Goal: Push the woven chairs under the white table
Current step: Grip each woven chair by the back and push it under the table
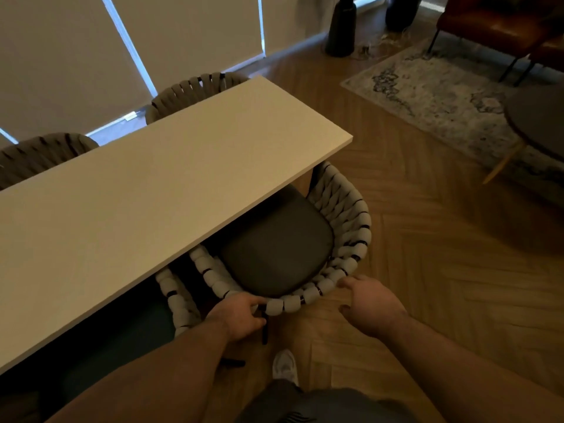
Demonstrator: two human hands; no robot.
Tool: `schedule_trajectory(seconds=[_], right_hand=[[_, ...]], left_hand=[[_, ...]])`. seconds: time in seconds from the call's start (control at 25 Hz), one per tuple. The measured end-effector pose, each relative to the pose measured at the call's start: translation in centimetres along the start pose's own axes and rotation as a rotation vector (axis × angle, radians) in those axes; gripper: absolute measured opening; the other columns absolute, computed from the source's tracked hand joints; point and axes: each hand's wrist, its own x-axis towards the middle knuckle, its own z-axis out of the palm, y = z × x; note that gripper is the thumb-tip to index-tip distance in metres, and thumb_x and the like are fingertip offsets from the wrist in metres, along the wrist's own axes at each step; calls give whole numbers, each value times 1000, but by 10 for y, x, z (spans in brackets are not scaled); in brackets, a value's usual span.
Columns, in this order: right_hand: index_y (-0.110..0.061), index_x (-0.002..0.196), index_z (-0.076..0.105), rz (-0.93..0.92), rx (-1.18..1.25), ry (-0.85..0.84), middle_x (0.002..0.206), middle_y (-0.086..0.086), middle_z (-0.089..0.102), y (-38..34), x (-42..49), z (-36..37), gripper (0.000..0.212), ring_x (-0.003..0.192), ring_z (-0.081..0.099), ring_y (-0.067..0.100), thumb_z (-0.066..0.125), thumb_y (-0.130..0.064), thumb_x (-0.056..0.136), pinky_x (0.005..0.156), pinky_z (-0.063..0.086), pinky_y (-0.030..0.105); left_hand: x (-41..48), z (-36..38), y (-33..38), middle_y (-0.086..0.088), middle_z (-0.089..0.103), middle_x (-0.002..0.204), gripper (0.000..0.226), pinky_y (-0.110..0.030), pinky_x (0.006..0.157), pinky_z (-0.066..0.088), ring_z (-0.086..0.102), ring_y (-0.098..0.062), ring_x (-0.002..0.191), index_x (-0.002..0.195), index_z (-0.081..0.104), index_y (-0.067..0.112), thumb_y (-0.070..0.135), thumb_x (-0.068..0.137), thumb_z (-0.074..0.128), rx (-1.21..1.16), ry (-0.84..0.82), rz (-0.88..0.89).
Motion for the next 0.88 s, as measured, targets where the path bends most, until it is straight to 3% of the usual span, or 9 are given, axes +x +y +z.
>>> schedule_trajectory(seconds=[0.2,0.36,0.48,0.68,0.76,0.88], right_hand=[[-30,148,48,-97,-105,-106,149,-2,51,18,62,-12,58,132,50,21,65,-39,94,103,48,34],[-28,151,45,-230,-197,-245,148,0,48,48,112,-16,60,134,48,24,64,-39,95,105,44,36],[-23,153,42,-311,-302,-341,148,3,47,77,153,-21,67,133,48,27,64,-42,93,104,48,40],[-31,155,37,-443,-445,-465,153,-2,42,124,200,-29,76,136,47,27,68,-47,88,103,49,42],[-34,157,36,-493,-490,-482,157,-3,40,134,219,-29,75,141,41,26,65,-51,90,109,44,46],[-37,160,27,-567,-626,-521,168,-2,28,131,236,-17,70,153,27,25,41,-67,99,119,26,53]], left_hand=[[41,-5,16,4,57,146,56,-36,108,47,54,-18,129,147,52,38,50,94,65,28,-52,-20],[64,17,33,-4,39,161,69,-37,113,42,43,-26,143,158,38,30,44,96,66,-44,-171,-120],[83,36,57,-7,25,168,77,-40,121,28,25,-31,153,162,26,28,49,98,61,-6,-220,-220],[119,70,95,-5,18,170,77,-62,123,3,0,-45,154,160,23,44,73,93,46,86,-212,-369],[126,84,99,-3,15,171,73,-66,122,-7,-13,-45,154,161,21,44,74,96,38,85,-167,-390],[127,100,94,-4,17,170,64,-69,120,-10,-14,-44,154,160,25,41,67,102,32,77,-81,-391]])
